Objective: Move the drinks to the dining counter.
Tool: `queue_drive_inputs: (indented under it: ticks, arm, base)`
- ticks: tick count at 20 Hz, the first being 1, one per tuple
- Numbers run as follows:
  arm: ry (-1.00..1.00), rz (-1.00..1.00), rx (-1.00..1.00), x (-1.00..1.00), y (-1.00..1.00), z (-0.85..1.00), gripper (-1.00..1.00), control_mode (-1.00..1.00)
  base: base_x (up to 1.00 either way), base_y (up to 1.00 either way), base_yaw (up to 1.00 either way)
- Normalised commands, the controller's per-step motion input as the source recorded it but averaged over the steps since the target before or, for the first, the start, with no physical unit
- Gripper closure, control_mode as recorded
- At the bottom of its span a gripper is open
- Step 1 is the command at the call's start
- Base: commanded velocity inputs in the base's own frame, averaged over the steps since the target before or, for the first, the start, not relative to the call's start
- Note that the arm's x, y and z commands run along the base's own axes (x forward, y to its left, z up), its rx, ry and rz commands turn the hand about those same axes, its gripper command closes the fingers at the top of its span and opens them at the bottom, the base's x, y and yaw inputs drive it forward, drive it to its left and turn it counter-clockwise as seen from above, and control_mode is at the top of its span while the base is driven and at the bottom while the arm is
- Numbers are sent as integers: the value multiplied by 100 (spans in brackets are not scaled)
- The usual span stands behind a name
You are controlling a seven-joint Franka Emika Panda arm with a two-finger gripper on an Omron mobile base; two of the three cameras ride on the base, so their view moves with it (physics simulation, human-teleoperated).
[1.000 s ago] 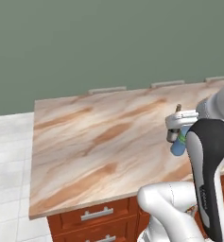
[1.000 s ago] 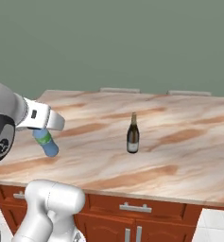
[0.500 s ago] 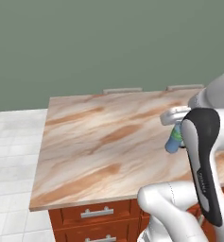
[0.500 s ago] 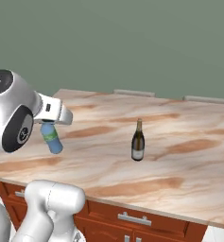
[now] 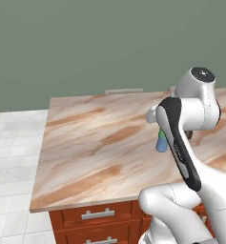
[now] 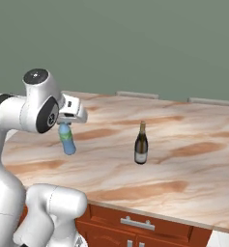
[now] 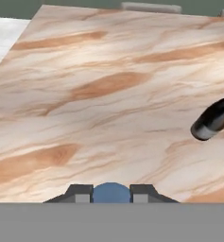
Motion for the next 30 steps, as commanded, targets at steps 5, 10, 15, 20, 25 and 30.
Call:
queue_drive_inputs:
  ticks: [5,10,15,20,25,30]
  arm:
    - [0,0,-3,43,1,-38,100,-100]
    - [-1,0,0,36,0,-52,100,-100]
    - [-1,0,0,31,0,-24,100,-100]
    - [-4,0,0,20,0,-17,100,-100]
    - [0,0,0,21,0,-18,100,-100]
    - [0,0,0,17,0,-14,100,-100]
  base:
    - [0,0,0]
    - [0,0,0]
    - [0,0,0]
    - [0,0,0]
    - [0,0,0]
    - [0,0,0]
